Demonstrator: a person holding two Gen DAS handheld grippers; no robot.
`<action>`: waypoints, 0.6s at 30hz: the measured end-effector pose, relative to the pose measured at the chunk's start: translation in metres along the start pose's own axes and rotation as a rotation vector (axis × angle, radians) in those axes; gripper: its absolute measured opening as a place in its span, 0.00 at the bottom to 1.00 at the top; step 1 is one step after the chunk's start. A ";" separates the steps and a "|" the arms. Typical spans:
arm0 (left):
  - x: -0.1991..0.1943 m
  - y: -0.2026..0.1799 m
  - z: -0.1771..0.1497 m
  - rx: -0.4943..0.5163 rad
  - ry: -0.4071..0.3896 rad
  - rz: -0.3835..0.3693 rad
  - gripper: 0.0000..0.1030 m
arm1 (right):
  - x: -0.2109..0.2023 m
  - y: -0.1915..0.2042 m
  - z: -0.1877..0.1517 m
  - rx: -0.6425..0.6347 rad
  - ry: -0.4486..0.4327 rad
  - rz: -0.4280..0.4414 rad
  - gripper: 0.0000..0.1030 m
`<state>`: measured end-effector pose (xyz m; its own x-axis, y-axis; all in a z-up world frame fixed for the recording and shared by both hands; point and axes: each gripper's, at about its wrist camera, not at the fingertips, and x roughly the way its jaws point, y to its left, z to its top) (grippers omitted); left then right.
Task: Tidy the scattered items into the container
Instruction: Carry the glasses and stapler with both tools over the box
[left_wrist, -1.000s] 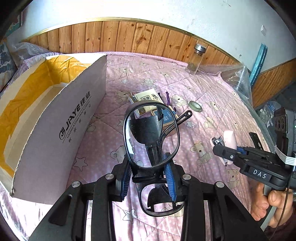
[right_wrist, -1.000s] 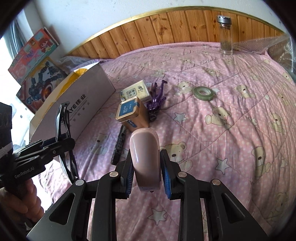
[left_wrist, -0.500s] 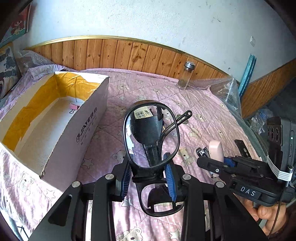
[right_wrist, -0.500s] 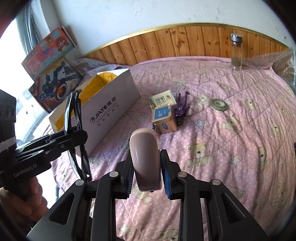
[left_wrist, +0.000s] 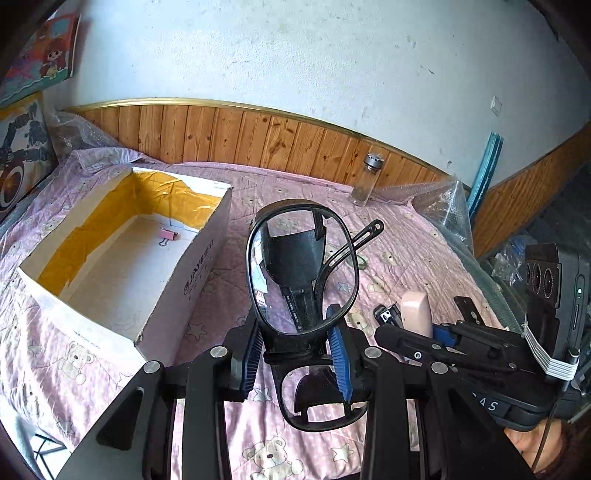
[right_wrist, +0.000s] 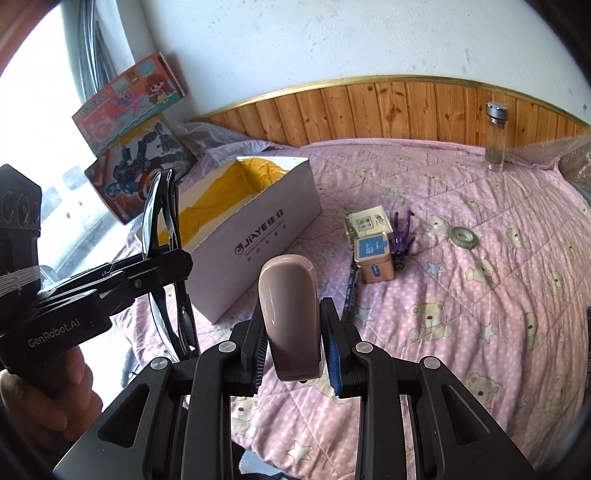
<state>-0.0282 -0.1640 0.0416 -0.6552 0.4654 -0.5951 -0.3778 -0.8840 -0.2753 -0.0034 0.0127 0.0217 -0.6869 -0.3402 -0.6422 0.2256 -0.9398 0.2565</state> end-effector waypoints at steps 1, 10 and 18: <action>-0.004 0.001 0.001 -0.003 -0.005 0.002 0.34 | -0.001 0.004 0.002 -0.006 -0.001 0.006 0.28; -0.027 0.021 0.014 -0.027 -0.046 0.016 0.34 | 0.004 0.036 0.023 -0.065 -0.016 0.038 0.28; -0.036 0.046 0.039 -0.053 -0.076 0.019 0.34 | 0.019 0.059 0.051 -0.102 -0.014 0.061 0.28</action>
<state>-0.0473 -0.2201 0.0798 -0.7105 0.4483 -0.5424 -0.3307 -0.8931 -0.3051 -0.0387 -0.0472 0.0615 -0.6796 -0.3966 -0.6171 0.3359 -0.9161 0.2188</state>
